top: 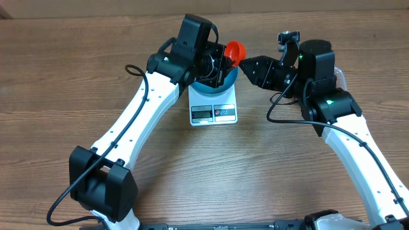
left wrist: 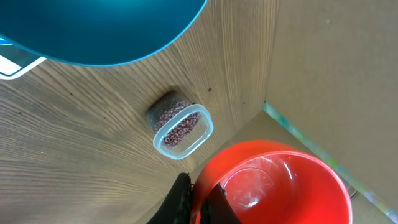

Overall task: Scoop item into bowl and weigh 150g on scale
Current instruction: 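Grasp the scoop handle with the right gripper and release the left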

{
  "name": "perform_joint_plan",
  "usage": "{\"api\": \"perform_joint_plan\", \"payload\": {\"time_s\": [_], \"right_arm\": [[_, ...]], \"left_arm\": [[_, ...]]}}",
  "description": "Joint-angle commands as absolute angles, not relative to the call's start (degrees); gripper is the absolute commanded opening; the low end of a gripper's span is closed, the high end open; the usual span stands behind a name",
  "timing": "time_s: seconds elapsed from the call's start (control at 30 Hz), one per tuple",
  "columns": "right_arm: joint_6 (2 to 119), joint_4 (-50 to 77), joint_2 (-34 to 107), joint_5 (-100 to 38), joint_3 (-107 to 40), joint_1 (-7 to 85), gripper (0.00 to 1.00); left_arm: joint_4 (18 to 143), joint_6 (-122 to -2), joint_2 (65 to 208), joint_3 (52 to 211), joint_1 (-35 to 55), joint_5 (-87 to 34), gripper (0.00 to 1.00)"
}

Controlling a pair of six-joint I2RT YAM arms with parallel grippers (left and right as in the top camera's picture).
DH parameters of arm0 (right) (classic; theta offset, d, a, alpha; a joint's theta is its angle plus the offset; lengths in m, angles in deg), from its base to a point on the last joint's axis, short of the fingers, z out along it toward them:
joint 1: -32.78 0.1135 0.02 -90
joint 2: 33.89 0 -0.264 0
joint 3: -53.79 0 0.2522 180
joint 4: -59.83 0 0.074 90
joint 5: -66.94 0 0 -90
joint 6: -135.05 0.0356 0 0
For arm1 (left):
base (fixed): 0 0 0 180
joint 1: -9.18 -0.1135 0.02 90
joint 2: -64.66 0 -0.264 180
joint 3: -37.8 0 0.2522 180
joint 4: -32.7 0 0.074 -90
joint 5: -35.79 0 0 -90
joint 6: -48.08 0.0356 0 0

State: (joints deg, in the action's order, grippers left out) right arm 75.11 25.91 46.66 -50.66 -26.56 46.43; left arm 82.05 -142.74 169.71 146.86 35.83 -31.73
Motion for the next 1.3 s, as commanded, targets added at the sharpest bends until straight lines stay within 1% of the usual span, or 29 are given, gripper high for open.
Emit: {"api": "perform_joint_plan", "payload": {"time_s": [0.0,0.1,0.3,0.43,0.47,0.5,0.53,0.6,0.73,0.77,0.8,0.83,0.87,0.93,0.97,1.03,1.1,1.2,1.27], "right_arm": [[75.5,26.5,46.6,-49.9,-27.8,46.7,0.4],[75.5,26.5,46.6,-49.9,-27.8,46.7,0.34],[75.5,26.4,46.6,-50.1,-27.8,46.7,0.28],[75.5,26.4,46.6,-50.1,-27.8,46.7,0.22],[75.5,26.5,46.6,-50.1,-27.8,46.7,0.18],[75.5,26.5,46.6,-50.1,-27.8,46.7,0.15],[75.5,26.5,46.6,-50.1,-27.8,46.7,0.11],[75.5,26.5,46.6,-50.1,-27.8,46.7,0.04],[75.5,26.5,46.6,-50.1,-27.8,46.7,0.04],[75.5,26.5,46.6,-50.1,-27.8,46.7,0.04],[75.5,26.5,46.6,-50.1,-27.8,46.7,0.04],[75.5,26.5,46.6,-50.1,-27.8,46.7,0.04],[75.5,26.5,46.6,-50.1,-27.8,46.7,0.04],[75.5,26.5,46.6,-50.1,-27.8,46.6,0.04],[75.5,26.5,46.6,-50.1,-27.8,46.5,0.04],[75.5,26.2,46.6,-50.0,-27.8,46.2,0.04],[75.5,24.9,46.6,-50.0,-27.8,45.4,0.04],[75.4,21.8,46.6,-48.4,-27.8,43.3,0.04],[75.0,20.8,46.6,-48.4,-27.8,41.7,0.04]], "left_arm": [[82.3,-143.5,169.5,148.2,36.2,-31.9,0.04],[82.3,-143.5,169.5,148.2,36.2,-32.1,0.04],[82.2,-143.5,169.5,148.2,36.2,-32.2,0.04],[82.2,-143.4,169.5,148.2,36.2,-32.2,0.04],[82.2,-142.7,169.5,148.2,36.2,-32.1,0.07],[82.2,-142.3,169.5,148.2,36.2,-32.1,0.13],[82.2,-142.2,169.5,148.2,36.2,-32.1,0.15],[82.2,-142.2,169.5,148.2,36.2,-32.1,0.17],[82.2,-142.2,169.5,148.2,36.2,-32.1,0.19],[82.2,-142.2,169.5,148.2,36.2,-32.1,0.23],[82.2,-142.2,169.5,148.2,36.2,-32.2,0.28],[82.2,-142.2,169.5,148.2,36.2,-32.2,0.4],[82.2,-142.2,169.5,148.2,36.2,-32.3,0.47],[82.2,-142.2,169.5,148.2,36.1,-33.7,0.48],[82.2,-141.9,169.5,148.2,36.0,-34.4,0.47],[82.2,-137.8,169.5,148.2,35.5,-37.2,0.46],[82.2,-129.3,169.5,148.2,34.3,-42.2,0.46],[81.8,-113.4,169.5,148.2,31.6,-47.2,0.47],[80.8,-103.2,169.5,148.2,29.5,-46.9,0.45]]}}
